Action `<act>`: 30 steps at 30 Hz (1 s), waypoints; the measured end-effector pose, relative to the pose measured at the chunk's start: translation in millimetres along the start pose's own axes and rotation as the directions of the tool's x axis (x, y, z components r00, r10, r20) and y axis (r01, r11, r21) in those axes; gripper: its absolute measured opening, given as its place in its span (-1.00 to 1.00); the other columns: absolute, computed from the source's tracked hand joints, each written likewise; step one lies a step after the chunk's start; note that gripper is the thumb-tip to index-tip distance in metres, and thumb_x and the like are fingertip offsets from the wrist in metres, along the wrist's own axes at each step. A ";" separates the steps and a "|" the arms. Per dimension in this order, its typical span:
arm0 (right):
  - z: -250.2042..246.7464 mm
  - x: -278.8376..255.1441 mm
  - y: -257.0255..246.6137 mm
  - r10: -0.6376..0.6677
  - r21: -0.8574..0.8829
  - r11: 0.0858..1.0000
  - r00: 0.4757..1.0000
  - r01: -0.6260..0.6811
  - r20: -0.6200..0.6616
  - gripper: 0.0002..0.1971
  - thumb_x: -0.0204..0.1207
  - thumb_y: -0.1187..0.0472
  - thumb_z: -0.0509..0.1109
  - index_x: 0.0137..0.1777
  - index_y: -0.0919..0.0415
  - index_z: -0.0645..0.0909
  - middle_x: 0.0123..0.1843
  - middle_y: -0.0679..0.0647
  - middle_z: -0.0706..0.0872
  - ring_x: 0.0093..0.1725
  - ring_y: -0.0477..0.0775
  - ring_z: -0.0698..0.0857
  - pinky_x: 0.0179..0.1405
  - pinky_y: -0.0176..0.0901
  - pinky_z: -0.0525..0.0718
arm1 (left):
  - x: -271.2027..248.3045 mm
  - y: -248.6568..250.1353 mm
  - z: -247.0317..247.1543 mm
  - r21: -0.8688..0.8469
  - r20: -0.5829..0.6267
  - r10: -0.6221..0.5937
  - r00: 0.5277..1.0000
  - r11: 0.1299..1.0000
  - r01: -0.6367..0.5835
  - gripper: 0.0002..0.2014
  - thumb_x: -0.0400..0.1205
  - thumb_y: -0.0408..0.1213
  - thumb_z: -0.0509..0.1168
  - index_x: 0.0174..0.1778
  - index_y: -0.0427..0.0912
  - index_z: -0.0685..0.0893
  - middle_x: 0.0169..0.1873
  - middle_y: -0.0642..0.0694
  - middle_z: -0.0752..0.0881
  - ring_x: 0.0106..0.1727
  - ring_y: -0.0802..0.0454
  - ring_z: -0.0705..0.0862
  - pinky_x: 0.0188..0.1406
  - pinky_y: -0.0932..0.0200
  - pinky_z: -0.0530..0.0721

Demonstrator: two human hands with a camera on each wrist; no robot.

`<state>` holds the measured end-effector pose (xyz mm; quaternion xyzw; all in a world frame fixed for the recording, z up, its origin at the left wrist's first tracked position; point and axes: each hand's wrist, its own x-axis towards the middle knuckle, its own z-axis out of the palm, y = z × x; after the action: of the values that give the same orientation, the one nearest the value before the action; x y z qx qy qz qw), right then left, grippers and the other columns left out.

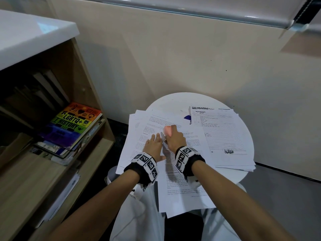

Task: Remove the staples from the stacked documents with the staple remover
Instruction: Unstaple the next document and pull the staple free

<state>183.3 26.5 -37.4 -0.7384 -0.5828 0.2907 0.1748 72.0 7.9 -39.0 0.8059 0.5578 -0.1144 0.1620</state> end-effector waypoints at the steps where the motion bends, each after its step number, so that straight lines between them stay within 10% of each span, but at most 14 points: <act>1: -0.6 0.8 -0.5 0.005 0.001 1.000 1.000 -0.005 -0.001 -0.60 0.69 0.08 0.17 0.46 0.22 0.29 0.27 0.37 0.61 0.19 0.40 0.63 0.08 0.08 0.58 | 0.1 -0.1 -0.2 -0.004 -0.003 -0.002 1.000 1.000 0.002 -0.08 0.58 -0.02 0.36 0.65 -0.34 -0.06 0.67 -0.25 -0.10 0.69 -0.22 -0.06 0.66 -0.11 0.10; 12: -0.8 3.9 8.6 -0.308 -0.467 0.844 0.951 0.264 -0.020 -0.41 0.68 0.19 0.18 0.62 -0.29 0.11 0.26 0.10 0.54 0.18 0.22 0.58 0.01 0.13 0.54 | 1.4 0.5 -1.0 0.024 -0.002 -0.022 1.000 0.999 0.022 -0.11 0.58 -0.01 0.35 0.63 -0.39 0.02 0.67 -0.25 -0.11 0.68 -0.22 -0.03 0.65 -0.12 0.08; 30: -38.8 -8.8 43.5 -0.057 -0.049 0.997 0.995 0.053 -0.081 -0.54 0.68 -0.02 0.18 0.52 0.07 0.27 0.16 0.27 0.67 0.09 0.35 0.67 0.02 0.11 0.63 | -0.6 3.4 -1.0 0.023 0.099 -0.059 0.993 0.998 0.057 -0.21 0.70 0.06 0.09 0.66 -0.21 -0.22 0.67 -0.17 -0.26 0.69 -0.14 -0.20 0.67 -0.15 -0.10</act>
<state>239.6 9.8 -31.5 -0.7374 -0.6019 0.2413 0.1891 75.0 6.7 -37.4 0.7842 0.5711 -0.1646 0.1783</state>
